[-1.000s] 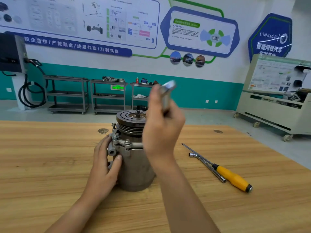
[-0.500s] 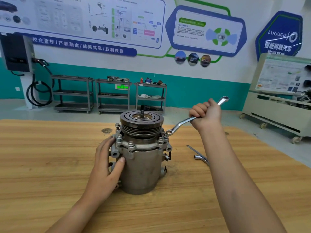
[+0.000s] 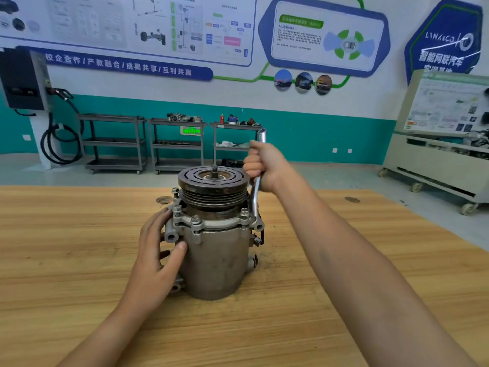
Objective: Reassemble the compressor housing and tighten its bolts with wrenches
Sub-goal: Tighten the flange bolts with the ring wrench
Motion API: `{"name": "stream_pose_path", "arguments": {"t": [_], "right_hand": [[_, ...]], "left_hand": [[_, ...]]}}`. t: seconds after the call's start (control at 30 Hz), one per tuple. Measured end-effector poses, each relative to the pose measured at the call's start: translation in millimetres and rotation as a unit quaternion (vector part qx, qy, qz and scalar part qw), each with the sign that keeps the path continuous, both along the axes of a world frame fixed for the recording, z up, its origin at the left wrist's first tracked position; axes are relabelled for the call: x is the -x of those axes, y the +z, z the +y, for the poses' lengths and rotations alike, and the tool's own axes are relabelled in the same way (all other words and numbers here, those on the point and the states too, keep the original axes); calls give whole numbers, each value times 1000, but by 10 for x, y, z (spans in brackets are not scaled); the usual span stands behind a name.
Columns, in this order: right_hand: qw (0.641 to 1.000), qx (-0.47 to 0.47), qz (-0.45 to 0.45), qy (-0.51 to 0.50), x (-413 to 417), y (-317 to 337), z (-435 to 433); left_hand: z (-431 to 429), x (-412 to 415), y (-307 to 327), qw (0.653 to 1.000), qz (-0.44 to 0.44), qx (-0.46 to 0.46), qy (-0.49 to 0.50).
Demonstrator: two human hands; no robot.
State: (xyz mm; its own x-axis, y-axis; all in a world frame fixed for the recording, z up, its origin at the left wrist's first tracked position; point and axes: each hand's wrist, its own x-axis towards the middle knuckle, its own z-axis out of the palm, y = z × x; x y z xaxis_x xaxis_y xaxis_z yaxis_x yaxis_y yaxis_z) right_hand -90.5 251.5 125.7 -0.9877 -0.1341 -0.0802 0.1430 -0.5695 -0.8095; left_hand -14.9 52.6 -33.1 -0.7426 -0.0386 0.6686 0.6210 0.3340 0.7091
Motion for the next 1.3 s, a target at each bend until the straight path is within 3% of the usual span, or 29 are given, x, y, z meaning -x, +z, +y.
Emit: {"name": "stream_pose_path", "arguments": {"t": [0.07,0.3,0.47,0.9,1.13,1.3], "right_hand": [[1000,2,1,9,-14,-29,-45],[983,180,31,-29,-107,251,369],[977,202,17,-67,14,59,395],[967,255,-22,8,239,-334,344],[949,306,8,-72,53,-490,529],[929,296,92,-203,-409,-530,521]], "left_hand": [[-14,2,-9,1000,1,2,-2],[-3,41,-27,1000,21,4,10],[-12,21,-20,1000,20,7,8],[-35,27,4,1000,19,3,-2],[-10,-1,20,1000,12,3,-1],[9,-2,19,1000,17,-1,-1]]}}
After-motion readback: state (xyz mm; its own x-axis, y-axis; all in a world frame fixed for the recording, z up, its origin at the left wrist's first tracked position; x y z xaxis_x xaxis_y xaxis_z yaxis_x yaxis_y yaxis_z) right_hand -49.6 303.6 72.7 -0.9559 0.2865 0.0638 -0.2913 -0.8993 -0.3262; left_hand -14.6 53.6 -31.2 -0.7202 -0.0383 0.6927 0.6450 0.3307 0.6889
